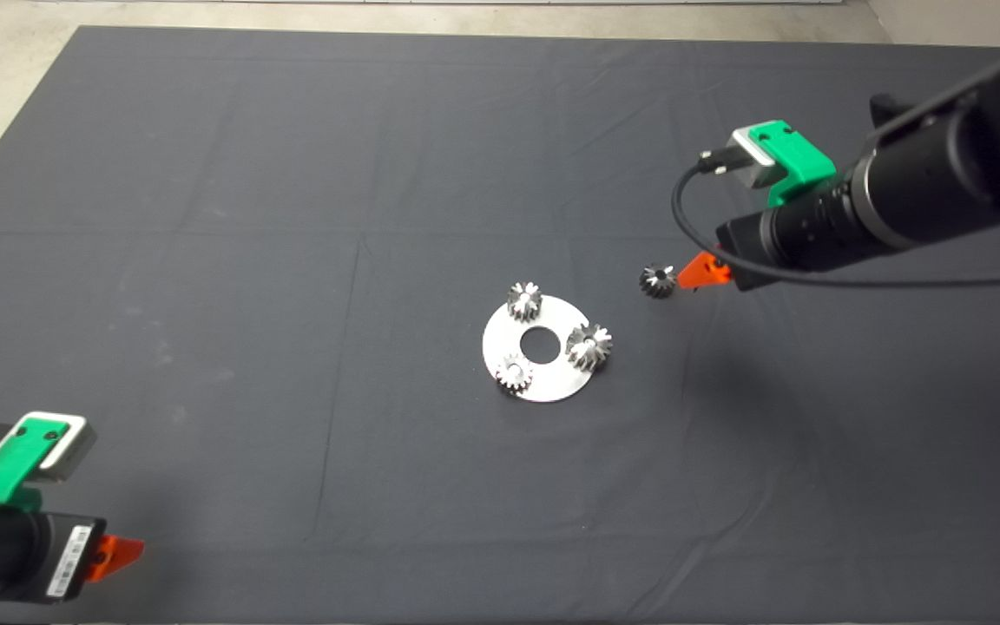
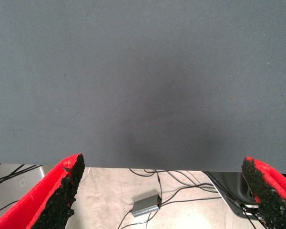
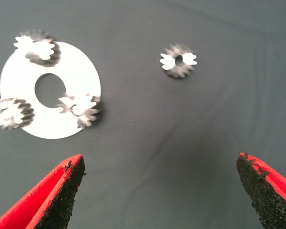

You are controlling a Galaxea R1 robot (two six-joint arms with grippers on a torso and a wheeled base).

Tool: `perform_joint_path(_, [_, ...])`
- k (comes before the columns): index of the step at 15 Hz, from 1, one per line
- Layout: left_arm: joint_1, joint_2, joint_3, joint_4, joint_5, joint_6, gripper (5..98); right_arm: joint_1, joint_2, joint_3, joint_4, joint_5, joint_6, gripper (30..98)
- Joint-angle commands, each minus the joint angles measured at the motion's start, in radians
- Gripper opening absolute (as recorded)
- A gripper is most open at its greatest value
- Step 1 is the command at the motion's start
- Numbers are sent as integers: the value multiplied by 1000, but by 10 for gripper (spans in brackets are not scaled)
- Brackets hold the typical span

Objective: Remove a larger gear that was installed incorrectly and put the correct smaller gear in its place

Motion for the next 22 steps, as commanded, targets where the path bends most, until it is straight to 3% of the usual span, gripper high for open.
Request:
perform_joint_path(1, [-11,-4,41,-4,9,-21,840,50,110,-139,328,-85,-50,840])
perform_joint_path(4, [-11,-15,65,-1,10,-28,840,8,109,-156,332,-87,-46,840])
perform_joint_path(7, [-11,-12,68,-1,9,-34,841,-67,188,-258,327,-90,-50,840])
perform_joint_path(12, [-11,-12,72,-1,7,-46,840,-106,216,-281,269,-90,-51,810])
perform_joint_path(14, [-11,-12,75,-1,3,-56,841,-129,219,-286,244,-91,-51,760])
perform_joint_path(22, [-10,-15,79,-1,3,-59,840,-194,238,-307,160,-93,-53,791])
